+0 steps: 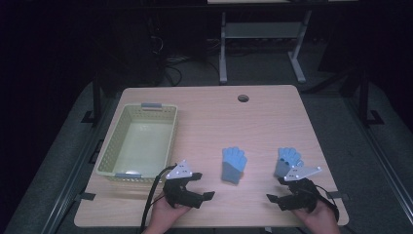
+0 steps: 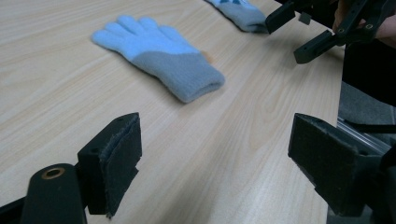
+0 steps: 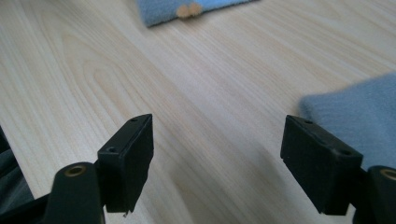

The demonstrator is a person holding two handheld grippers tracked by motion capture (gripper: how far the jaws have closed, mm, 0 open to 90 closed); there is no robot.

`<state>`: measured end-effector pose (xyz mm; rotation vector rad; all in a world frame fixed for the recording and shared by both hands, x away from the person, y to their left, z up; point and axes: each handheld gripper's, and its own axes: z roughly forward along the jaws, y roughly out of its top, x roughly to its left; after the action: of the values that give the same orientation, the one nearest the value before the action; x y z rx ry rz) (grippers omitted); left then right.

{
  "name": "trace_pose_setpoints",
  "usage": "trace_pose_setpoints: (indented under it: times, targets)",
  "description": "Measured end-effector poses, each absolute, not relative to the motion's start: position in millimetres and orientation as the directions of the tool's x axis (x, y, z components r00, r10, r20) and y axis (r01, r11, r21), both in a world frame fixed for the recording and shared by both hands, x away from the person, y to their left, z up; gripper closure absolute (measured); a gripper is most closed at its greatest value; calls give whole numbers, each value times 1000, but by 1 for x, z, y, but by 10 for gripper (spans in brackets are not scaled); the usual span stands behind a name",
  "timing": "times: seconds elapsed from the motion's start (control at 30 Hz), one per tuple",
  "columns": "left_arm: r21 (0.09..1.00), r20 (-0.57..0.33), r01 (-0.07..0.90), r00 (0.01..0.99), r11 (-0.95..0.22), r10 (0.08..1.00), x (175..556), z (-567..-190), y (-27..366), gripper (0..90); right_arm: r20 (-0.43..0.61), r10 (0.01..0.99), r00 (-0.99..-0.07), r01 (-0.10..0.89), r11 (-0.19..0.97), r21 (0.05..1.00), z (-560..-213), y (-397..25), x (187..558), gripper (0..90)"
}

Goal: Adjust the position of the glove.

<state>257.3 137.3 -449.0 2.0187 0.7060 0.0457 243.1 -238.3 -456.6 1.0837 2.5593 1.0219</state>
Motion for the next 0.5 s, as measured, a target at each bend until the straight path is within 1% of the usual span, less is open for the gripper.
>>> trace_pose_setpoints:
  times: [0.27, 0.5]
  targets:
    - [811, -233, 452, 832, -371, 504, 255, -448, 137, 172, 118, 694, -711, 568, 467, 677, -451, -237, 246, 245]
    - [816, -226, 445, 833, -370, 505, 254, -447, 138, 172, 97, 697, -710, 568, 486, 665, -444, -236, 253, 240]
